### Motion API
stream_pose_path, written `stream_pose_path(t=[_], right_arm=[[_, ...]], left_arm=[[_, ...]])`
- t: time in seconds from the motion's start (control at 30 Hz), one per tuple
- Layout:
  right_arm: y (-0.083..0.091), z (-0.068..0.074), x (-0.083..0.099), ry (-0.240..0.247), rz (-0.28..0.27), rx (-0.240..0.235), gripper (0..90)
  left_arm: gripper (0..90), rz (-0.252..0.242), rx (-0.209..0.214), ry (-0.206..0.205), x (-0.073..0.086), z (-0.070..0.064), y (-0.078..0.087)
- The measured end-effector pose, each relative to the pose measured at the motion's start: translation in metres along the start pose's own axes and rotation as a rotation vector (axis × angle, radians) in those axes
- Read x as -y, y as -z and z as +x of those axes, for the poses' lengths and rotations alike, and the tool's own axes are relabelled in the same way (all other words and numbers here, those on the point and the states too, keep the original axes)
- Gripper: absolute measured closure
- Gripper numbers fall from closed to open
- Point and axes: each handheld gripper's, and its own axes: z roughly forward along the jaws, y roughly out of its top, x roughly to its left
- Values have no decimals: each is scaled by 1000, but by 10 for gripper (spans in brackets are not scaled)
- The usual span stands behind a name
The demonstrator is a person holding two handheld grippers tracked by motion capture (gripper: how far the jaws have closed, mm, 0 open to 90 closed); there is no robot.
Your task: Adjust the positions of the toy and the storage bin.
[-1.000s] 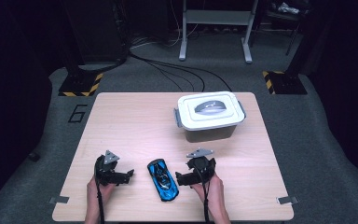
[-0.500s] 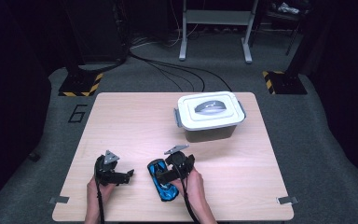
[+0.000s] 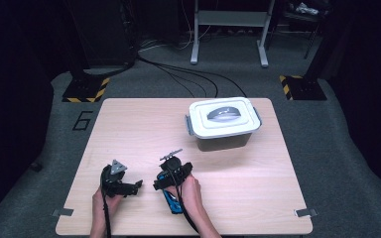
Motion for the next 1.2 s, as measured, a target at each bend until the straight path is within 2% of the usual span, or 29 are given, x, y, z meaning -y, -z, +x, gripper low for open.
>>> stream_pose_path(t=[0.13,0.27,0.3,0.43,0.5,0.77,0.83,1.0,1.1,1.13,1.2], right_arm=[[-10,-3,-3,-18,16,26,86],[-12,-2,-3,-40,18,9,134],[-12,-2,-5,-17,15,12,143],[-13,0,-6,-11,12,11,183],[-13,1,-7,-6,9,12,235],[-10,2,-7,7,-2,3,241],[-2,4,-7,12,-39,-1,243],[12,3,-7,19,-82,-20,244],[30,3,-5,17,-147,-38,244],[30,3,-5,17,-147,-38,244],[40,2,-4,37,-182,-39,245]], left_arm=[[8,0,0,0,0,0,0],[8,0,0,0,0,0,0],[8,0,0,0,0,0,0],[8,0,0,0,0,0,0],[8,0,0,0,0,0,0],[8,0,0,0,0,0,0],[8,0,0,0,0,0,0],[8,0,0,0,0,0,0],[8,0,0,0,0,0,0],[8,0,0,0,0,0,0],[8,0,0,0,0,0,0]])
